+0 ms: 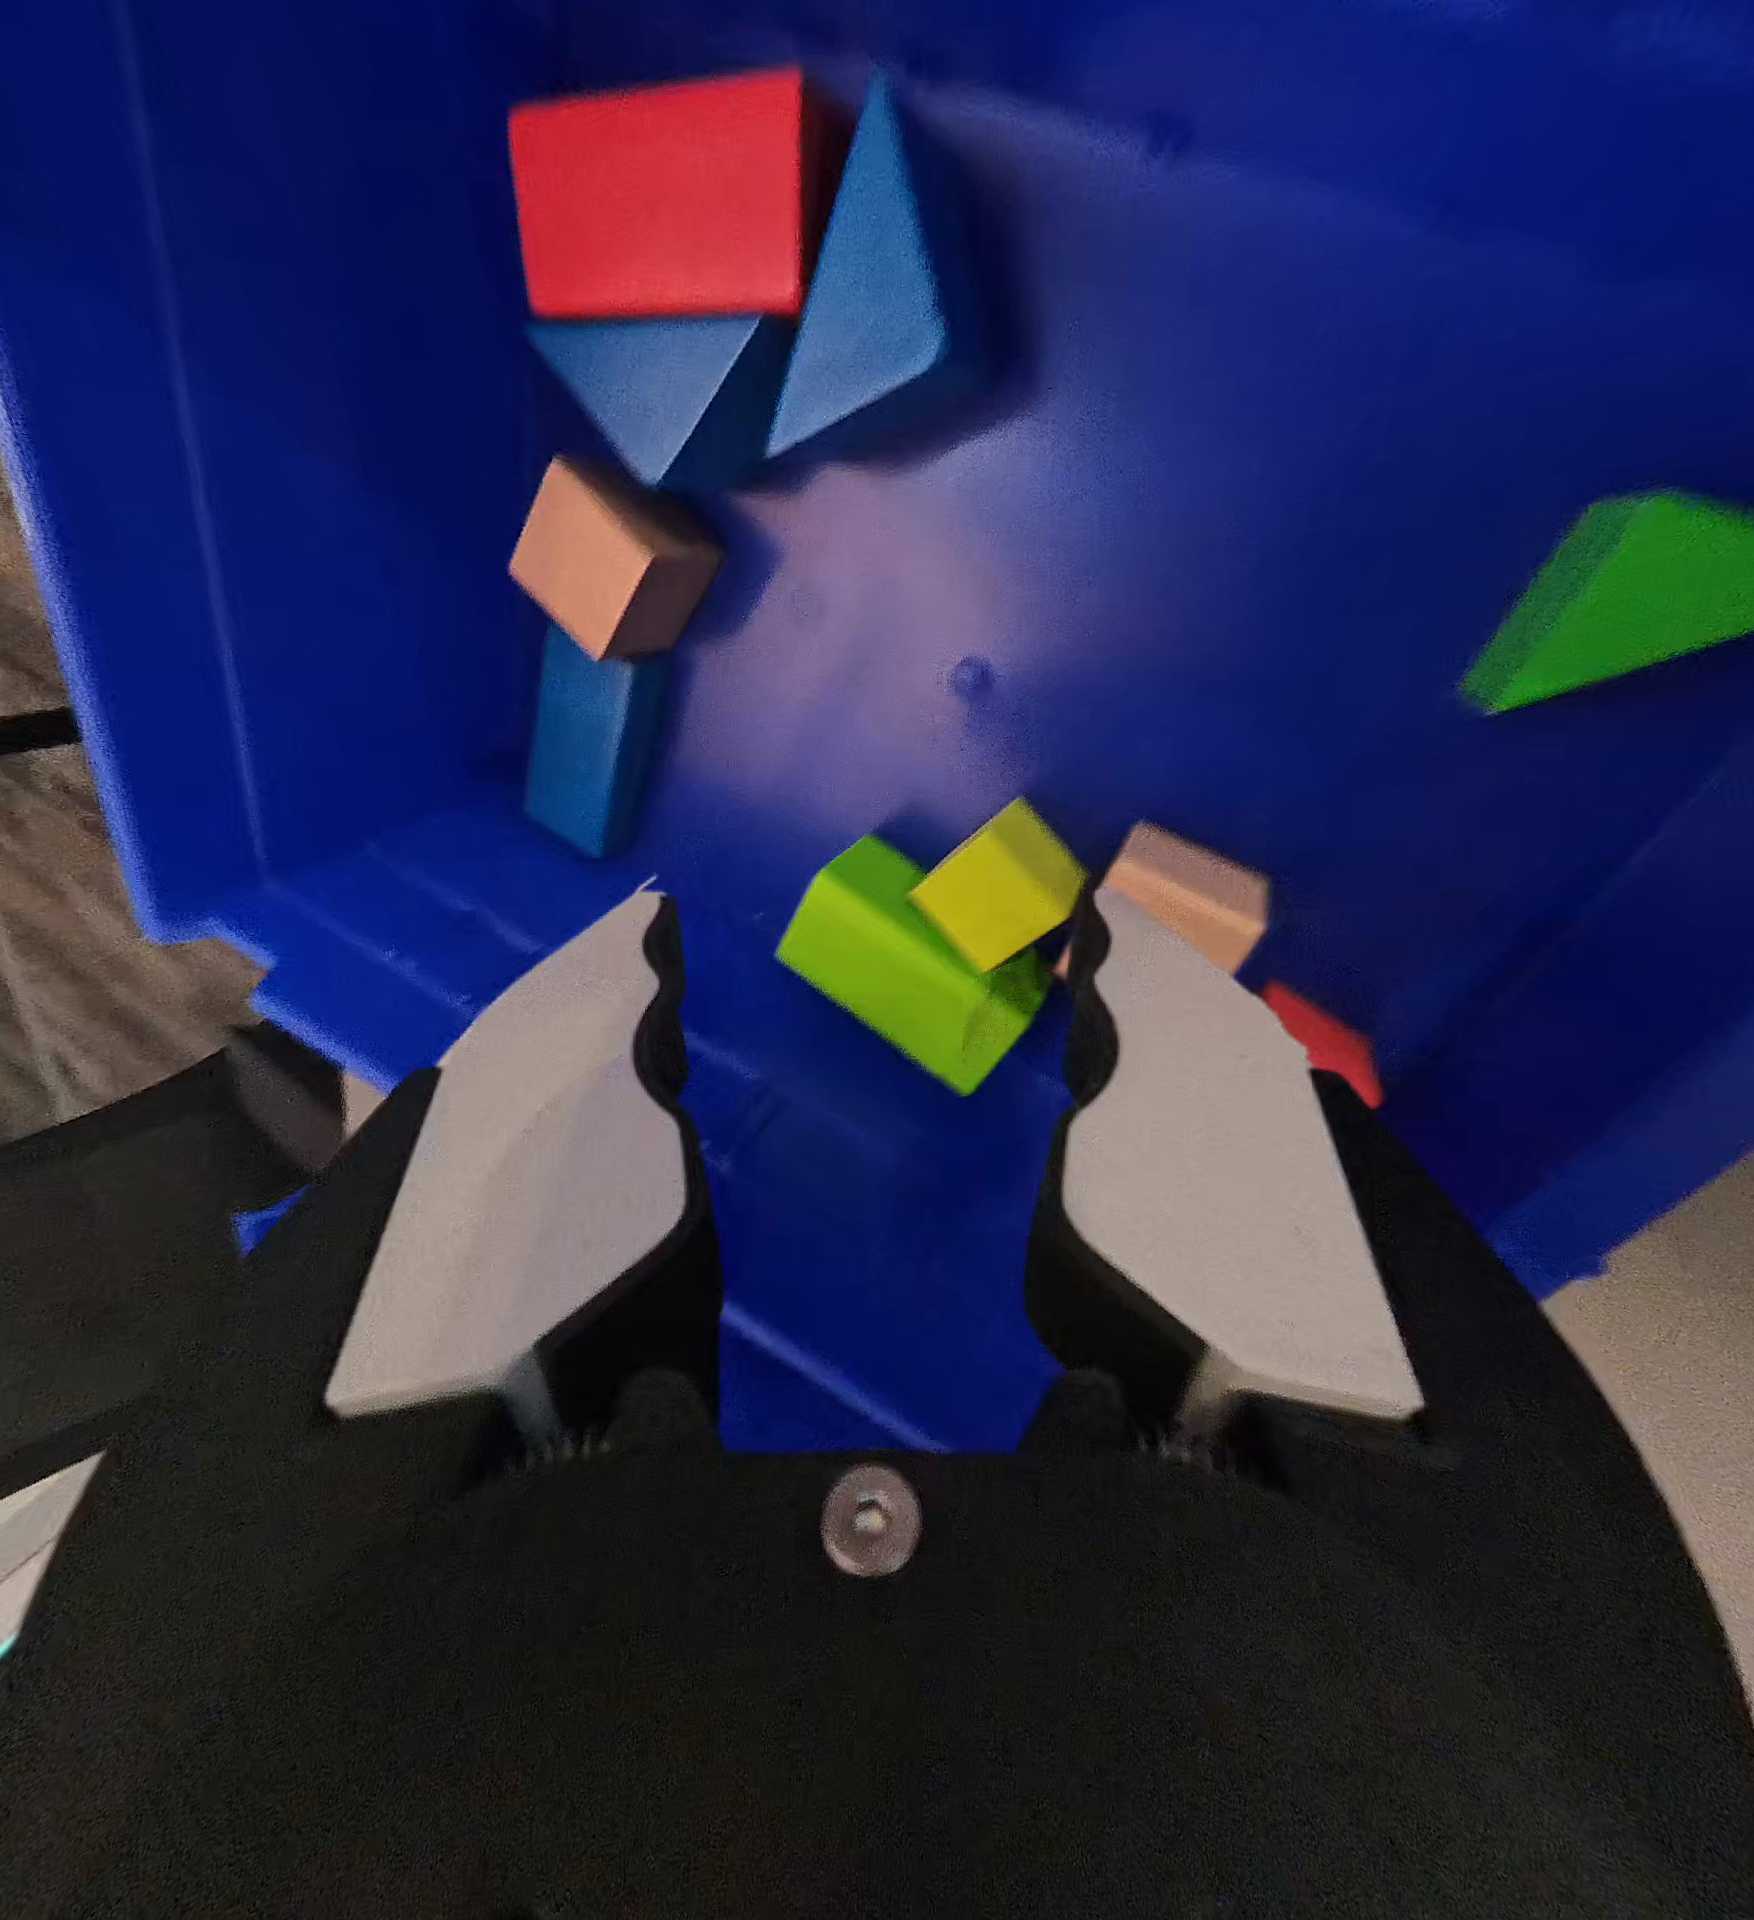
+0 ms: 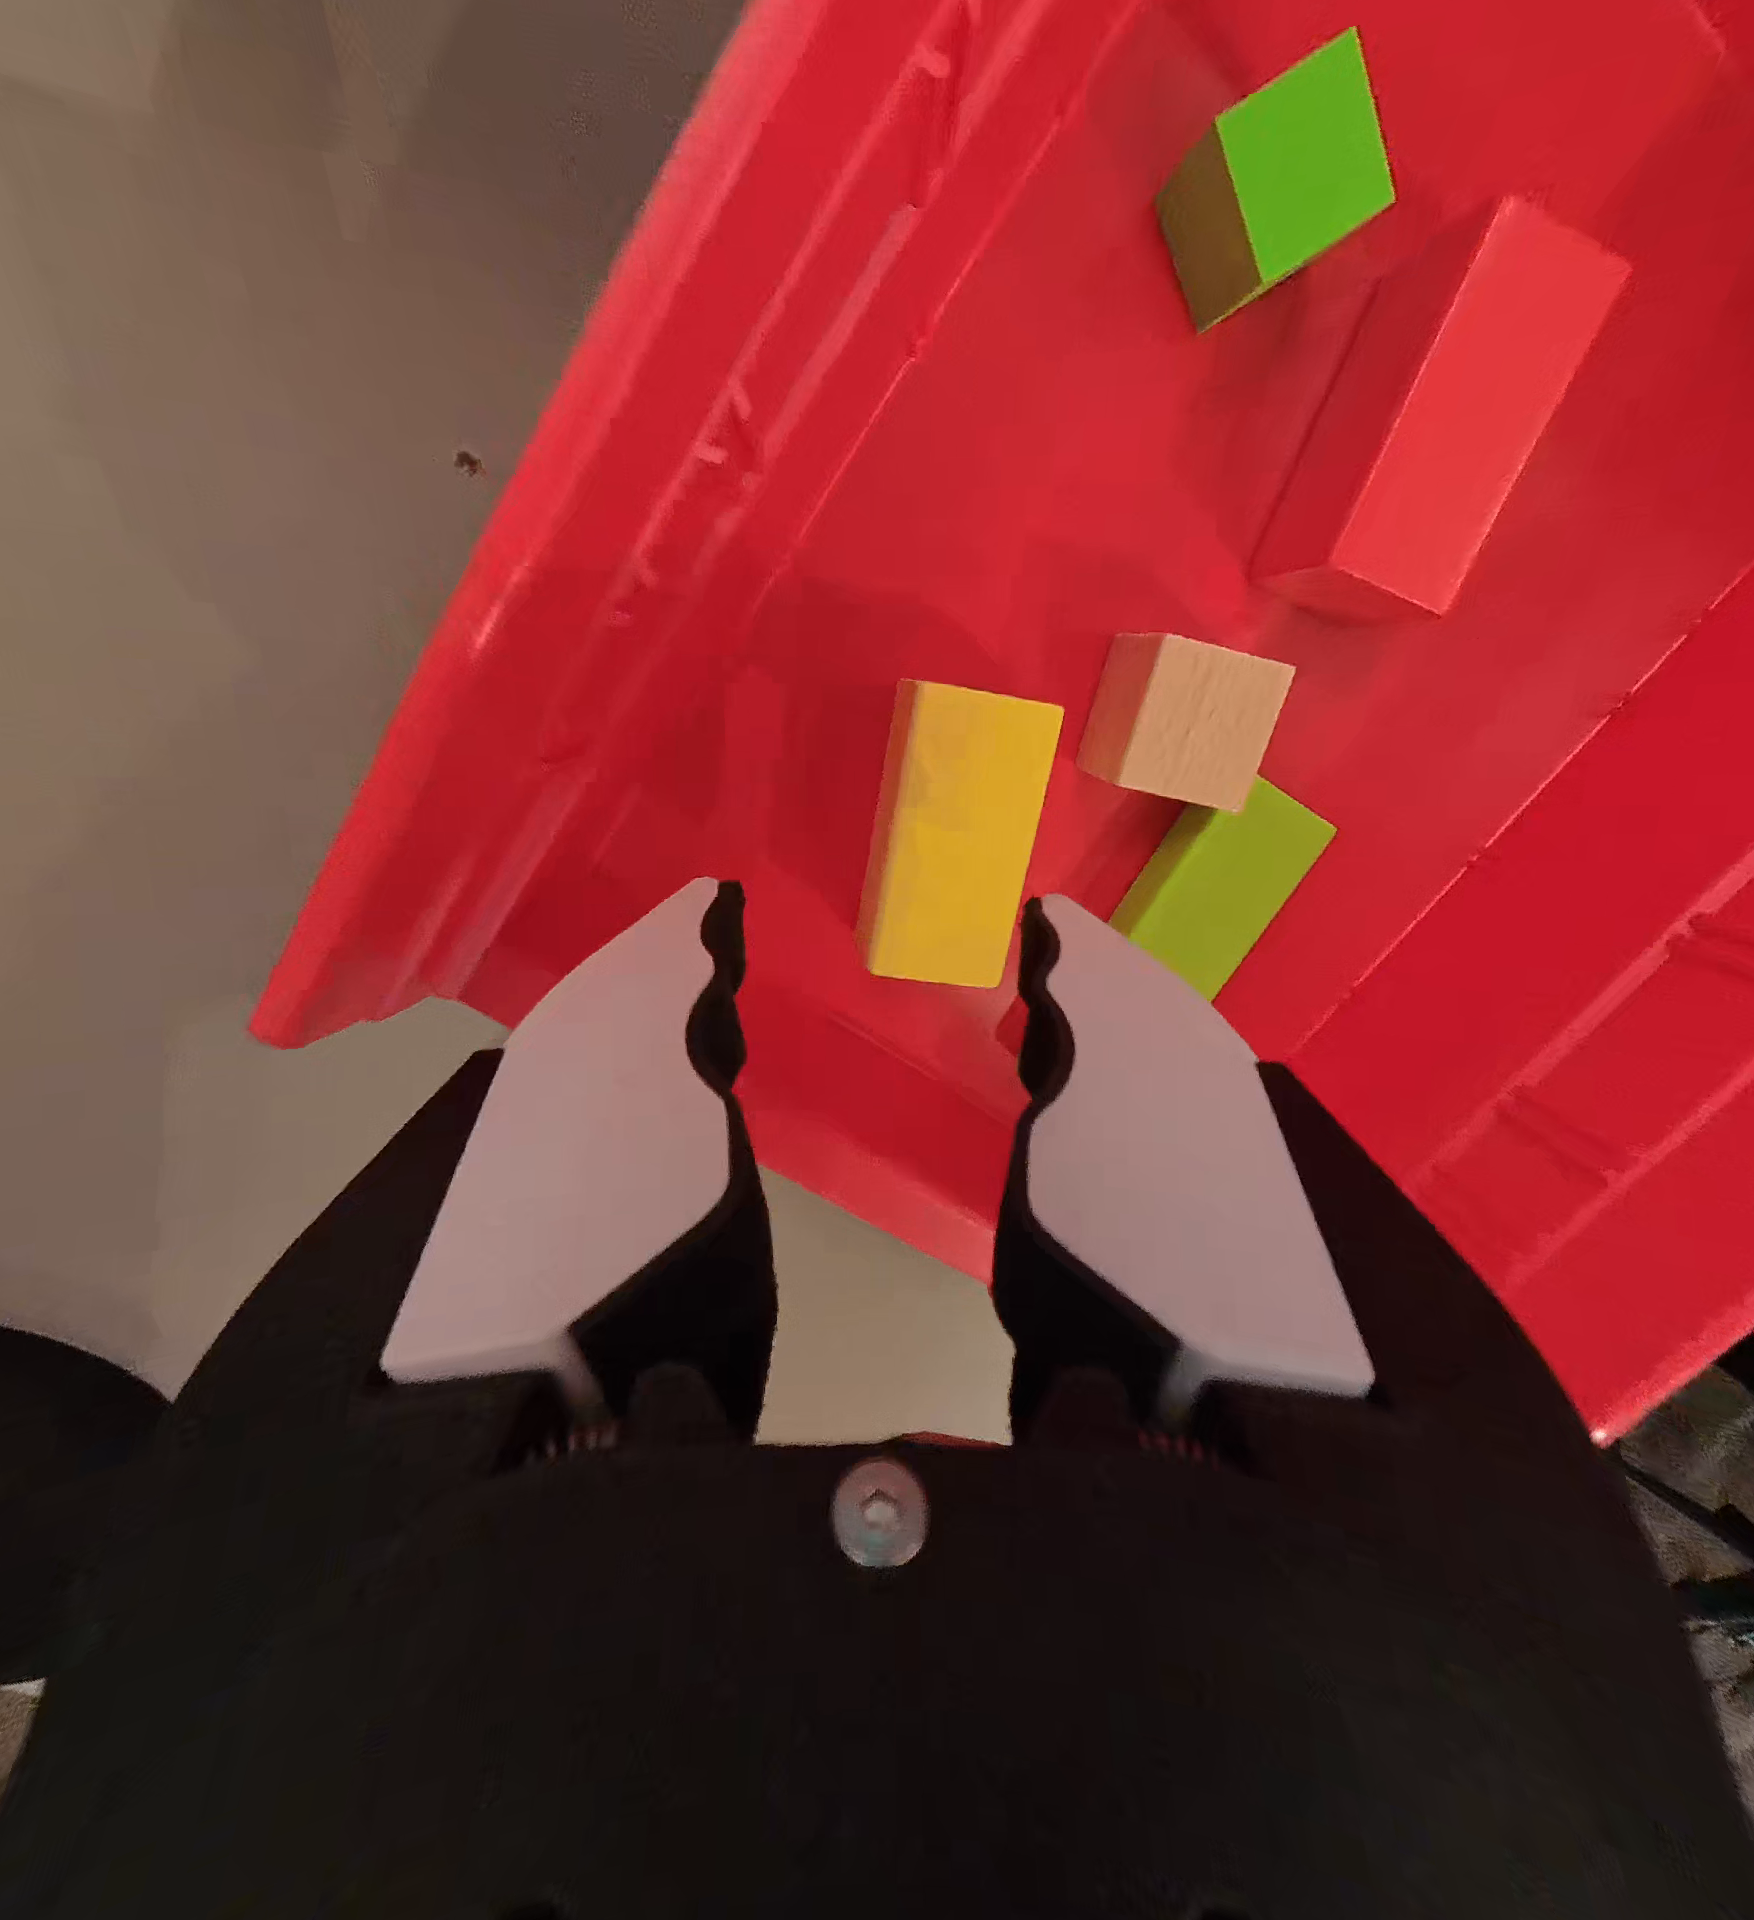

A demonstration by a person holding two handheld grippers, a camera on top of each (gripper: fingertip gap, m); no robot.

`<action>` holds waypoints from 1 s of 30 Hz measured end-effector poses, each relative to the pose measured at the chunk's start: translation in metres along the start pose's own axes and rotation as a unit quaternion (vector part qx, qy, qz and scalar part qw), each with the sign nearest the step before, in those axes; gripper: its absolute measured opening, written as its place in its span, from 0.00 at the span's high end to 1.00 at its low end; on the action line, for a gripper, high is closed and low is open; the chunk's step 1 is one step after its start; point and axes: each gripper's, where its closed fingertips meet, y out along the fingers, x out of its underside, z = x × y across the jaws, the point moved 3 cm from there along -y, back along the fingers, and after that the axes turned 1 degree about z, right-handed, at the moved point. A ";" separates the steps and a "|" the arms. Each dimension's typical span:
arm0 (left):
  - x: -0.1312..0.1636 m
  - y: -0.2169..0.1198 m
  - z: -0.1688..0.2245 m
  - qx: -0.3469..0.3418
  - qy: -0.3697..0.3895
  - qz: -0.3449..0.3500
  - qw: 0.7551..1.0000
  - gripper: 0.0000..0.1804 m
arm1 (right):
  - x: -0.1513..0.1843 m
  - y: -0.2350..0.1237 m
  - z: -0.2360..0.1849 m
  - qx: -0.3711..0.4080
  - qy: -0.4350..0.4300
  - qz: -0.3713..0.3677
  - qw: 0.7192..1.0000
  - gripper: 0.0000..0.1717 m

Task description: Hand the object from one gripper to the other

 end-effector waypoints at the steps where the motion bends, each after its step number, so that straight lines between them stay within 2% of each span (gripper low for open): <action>1: 0.003 0.001 -0.006 0.000 0.020 -0.017 1.000 0.61 | 0.000 -0.002 -0.001 0.003 -0.004 0.001 1.000 0.72; 6: 0.015 0.017 -0.019 0.032 0.136 -0.101 0.985 0.68 | -0.004 -0.010 -0.007 0.007 -0.015 0.015 1.000 0.73; 9: 0.020 0.032 -0.021 0.051 0.165 -0.140 0.975 0.69 | -0.009 -0.010 -0.012 0.004 -0.021 0.025 0.999 0.73; 11: 0.024 0.034 -0.016 0.084 0.163 -0.152 0.971 0.70 | -0.010 -0.011 -0.014 0.005 -0.025 0.026 0.999 0.73; 14: 0.033 0.024 -0.006 0.126 0.153 -0.157 0.968 0.63 | -0.010 -0.013 -0.015 0.006 -0.032 0.029 0.999 0.73; 18: 0.044 0.034 0.003 0.128 0.172 -0.166 0.963 0.54 | -0.013 -0.013 -0.014 0.004 -0.032 0.035 0.999 0.73; 22: 0.045 0.050 0.009 0.118 0.201 -0.193 0.953 0.54 | -0.012 -0.014 -0.014 0.009 -0.030 0.038 0.999 0.74; 23: 0.046 0.052 0.011 0.126 0.197 -0.197 0.952 0.59 | -0.011 -0.015 -0.014 0.010 -0.029 0.039 0.999 0.74; 24: 0.046 0.053 0.011 0.127 0.199 -0.194 0.952 0.59 | -0.010 -0.016 -0.014 0.013 -0.029 0.040 0.999 0.74; 30: 0.042 0.046 -0.002 0.086 0.159 -0.147 0.972 0.60 | -0.012 -0.034 -0.013 0.038 -0.028 0.069 0.997 0.74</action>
